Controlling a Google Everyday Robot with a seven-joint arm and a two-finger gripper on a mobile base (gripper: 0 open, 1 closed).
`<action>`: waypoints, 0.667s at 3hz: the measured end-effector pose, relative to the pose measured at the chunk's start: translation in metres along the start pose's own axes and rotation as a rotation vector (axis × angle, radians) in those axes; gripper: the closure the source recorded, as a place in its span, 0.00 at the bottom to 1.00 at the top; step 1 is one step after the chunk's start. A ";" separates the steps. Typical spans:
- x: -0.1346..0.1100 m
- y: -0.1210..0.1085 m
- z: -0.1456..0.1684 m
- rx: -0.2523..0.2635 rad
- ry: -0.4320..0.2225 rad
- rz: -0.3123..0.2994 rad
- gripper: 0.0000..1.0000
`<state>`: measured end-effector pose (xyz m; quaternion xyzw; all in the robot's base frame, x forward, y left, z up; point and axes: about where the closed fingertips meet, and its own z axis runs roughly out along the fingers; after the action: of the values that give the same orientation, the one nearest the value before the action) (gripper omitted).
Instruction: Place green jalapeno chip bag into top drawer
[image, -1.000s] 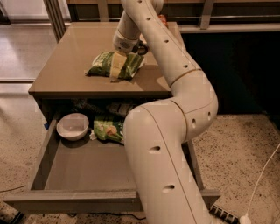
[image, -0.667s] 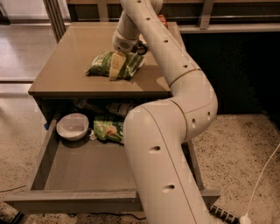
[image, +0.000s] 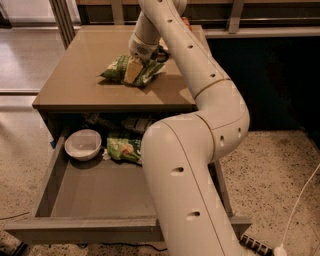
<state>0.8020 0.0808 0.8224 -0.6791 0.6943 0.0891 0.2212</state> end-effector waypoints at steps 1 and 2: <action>0.000 0.000 0.000 0.000 0.000 0.000 0.97; 0.000 0.000 0.000 0.000 0.000 0.000 1.00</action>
Offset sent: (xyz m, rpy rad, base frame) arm 0.0000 0.0000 0.0000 0.0000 0.0000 0.0000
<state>0.8020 0.0809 0.8224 -0.6791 0.6943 0.0891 0.2212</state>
